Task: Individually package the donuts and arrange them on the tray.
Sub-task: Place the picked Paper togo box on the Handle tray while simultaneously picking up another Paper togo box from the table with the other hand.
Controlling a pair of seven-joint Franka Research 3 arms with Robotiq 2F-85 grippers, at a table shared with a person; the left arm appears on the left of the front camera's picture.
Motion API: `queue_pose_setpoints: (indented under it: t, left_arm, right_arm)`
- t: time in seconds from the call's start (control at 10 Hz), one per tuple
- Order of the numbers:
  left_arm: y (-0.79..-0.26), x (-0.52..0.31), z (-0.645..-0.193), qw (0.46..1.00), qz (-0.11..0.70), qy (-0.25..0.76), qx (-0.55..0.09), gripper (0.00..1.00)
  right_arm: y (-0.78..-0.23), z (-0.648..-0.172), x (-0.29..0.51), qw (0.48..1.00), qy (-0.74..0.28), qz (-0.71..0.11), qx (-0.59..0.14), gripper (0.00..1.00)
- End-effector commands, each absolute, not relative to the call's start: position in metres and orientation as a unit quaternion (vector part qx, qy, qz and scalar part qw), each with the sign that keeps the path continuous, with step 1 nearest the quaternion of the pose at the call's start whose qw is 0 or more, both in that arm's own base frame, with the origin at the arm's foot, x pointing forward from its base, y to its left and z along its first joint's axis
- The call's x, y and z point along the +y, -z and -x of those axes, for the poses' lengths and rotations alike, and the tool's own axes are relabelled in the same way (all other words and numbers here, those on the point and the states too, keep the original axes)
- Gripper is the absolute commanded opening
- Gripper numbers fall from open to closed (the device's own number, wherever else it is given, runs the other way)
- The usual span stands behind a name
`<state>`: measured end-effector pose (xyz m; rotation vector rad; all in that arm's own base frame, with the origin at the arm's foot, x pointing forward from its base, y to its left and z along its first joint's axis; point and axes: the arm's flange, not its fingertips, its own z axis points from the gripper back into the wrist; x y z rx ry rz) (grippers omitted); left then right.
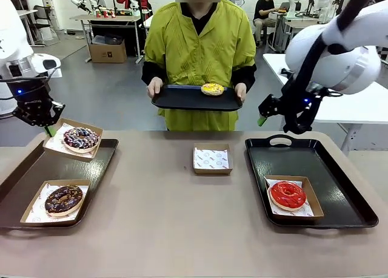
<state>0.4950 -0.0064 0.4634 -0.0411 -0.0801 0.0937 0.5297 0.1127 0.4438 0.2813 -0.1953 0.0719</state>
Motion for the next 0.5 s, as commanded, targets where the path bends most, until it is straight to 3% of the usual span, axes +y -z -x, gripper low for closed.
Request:
queue_pose_setpoints:
  t: [0.0,0.4]
  left_arm:
    - [-0.444,0.025,-0.495,0.997,0.008,-0.041,-0.061,0.01]
    - [-0.416,0.066,-0.501,0.995,0.036,-0.06,-0.067,0.01]
  right_arm:
    - [-0.451,-0.56,0.15,0.992,-0.05,-0.106,-0.055,1.0]
    - [-0.409,-0.599,0.219,0.998,-0.035,-0.048,-0.015,1.0]
